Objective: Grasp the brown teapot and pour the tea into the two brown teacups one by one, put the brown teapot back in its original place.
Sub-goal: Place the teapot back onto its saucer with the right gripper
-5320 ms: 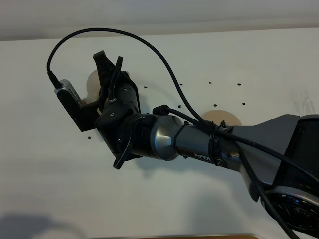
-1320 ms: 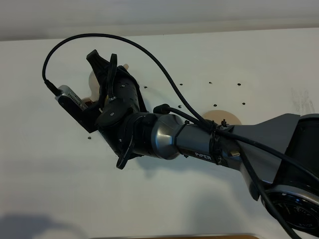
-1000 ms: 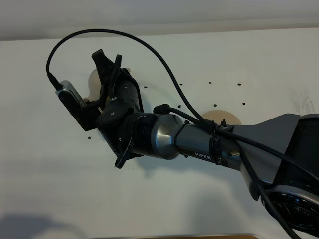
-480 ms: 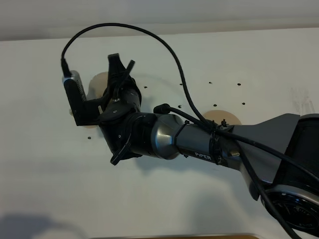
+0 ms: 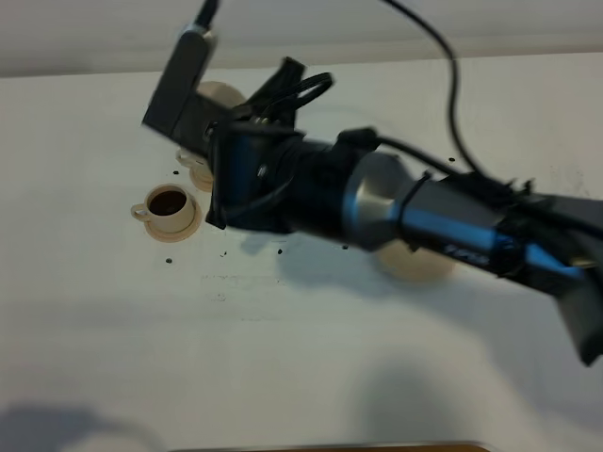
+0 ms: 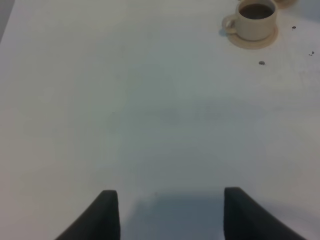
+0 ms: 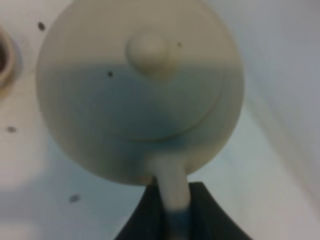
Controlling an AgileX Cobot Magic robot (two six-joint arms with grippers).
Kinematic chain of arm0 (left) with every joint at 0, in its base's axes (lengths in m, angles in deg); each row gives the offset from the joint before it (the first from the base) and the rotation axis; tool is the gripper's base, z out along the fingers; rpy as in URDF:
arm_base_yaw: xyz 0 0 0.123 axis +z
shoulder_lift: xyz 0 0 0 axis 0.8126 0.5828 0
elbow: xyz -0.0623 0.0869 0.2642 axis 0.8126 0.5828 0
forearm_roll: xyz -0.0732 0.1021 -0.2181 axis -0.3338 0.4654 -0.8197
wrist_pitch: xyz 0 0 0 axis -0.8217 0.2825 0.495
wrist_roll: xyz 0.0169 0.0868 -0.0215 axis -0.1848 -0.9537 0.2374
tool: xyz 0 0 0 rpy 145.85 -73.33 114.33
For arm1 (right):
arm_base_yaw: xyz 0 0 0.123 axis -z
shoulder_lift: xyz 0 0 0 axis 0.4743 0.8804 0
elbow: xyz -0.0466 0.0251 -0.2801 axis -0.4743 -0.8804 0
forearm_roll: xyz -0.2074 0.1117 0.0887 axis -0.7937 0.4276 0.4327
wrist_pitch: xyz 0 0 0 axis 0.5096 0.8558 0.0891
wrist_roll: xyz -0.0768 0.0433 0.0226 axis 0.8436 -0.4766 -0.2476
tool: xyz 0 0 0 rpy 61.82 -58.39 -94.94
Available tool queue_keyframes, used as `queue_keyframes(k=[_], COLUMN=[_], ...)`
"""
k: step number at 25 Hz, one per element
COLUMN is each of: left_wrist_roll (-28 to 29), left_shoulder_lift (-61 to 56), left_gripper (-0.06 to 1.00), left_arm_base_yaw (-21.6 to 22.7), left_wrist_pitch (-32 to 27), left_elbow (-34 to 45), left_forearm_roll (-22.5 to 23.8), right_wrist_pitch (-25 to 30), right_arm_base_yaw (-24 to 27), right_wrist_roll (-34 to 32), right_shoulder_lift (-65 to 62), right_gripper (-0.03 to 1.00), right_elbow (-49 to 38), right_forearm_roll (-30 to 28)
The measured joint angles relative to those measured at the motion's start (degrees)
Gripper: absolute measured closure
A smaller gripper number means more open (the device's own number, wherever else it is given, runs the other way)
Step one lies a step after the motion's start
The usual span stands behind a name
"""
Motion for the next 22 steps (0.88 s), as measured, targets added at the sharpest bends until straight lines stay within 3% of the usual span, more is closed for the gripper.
queue_keyframes(k=[6, 10, 15, 22], left_wrist_roll=[0.00, 0.00, 0.00, 0.00], left_shoulder_lift=[0.00, 0.00, 0.00, 0.00], left_gripper=[0.42, 0.42, 0.42, 0.42], left_arm_base_yaw=[0.00, 0.00, 0.00, 0.00], left_wrist_pitch=[0.00, 0.00, 0.00, 0.00], left_elbow=[0.00, 0.00, 0.00, 0.00], left_forearm_roll=[0.00, 0.00, 0.00, 0.00], right_wrist_pitch=[2.19, 1.94, -1.01, -4.79], right_arm_base_yaw=[0.92, 0.87, 0.70, 0.65], right_wrist_roll=[5.89, 10.56, 11.92, 11.90], right_shoulder_lift=[-0.32, -0.32, 0.57, 4.93], right_gripper=[0.88, 0.88, 0.88, 0.88], right_elbow=[0.00, 0.00, 0.00, 0.00], right_forearm_roll=[22.40, 32.41, 37.02, 38.04])
